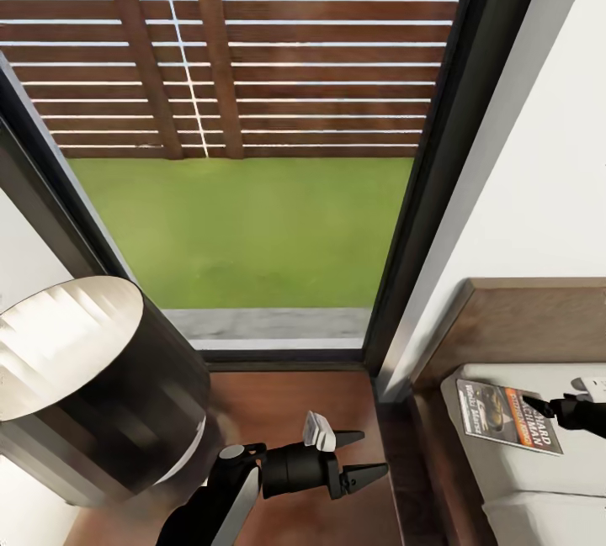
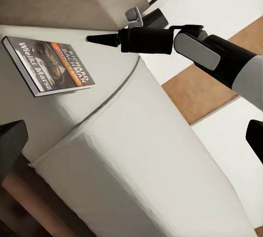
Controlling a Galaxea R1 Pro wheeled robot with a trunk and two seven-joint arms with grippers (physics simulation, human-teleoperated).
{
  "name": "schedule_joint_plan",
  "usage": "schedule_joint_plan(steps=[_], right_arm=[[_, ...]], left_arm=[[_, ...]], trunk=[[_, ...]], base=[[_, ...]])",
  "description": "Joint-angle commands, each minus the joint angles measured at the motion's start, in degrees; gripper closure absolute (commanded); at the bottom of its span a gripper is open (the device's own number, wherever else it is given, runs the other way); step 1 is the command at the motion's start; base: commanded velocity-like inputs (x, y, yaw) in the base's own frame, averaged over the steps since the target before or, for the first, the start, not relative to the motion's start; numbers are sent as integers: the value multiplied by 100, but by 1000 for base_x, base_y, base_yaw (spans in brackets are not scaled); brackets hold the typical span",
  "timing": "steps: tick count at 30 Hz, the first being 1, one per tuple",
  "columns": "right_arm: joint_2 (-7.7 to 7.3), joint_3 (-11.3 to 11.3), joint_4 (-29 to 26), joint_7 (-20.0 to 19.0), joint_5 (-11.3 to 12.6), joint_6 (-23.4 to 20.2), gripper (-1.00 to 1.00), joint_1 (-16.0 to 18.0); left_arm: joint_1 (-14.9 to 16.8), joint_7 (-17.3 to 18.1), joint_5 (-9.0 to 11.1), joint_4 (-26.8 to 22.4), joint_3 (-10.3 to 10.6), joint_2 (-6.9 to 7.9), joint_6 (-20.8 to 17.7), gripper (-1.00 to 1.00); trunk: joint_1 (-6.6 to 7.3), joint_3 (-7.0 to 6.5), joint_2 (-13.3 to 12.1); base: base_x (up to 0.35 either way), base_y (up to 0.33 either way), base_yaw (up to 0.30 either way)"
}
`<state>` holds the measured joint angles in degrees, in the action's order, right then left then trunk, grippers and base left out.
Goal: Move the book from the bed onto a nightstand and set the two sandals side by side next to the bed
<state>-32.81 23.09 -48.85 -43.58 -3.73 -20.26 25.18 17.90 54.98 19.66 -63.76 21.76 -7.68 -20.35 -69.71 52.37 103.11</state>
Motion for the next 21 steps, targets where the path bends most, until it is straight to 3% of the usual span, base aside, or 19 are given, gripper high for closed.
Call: schedule_joint_plan(steps=[1, 21], right_arm=[[3, 20, -8, -43, -39, -30, -100, 5], [5, 26, -15, -43, -40, -30, -100, 5]], left_arm=[[3, 4, 47, -1, 4, 2, -56, -100], [3, 4, 46, -4, 4, 2, -57, -100]], trunk=[[23, -14, -40], [462, -373, -842]], base=[[0, 0, 0], [0, 0, 0]])
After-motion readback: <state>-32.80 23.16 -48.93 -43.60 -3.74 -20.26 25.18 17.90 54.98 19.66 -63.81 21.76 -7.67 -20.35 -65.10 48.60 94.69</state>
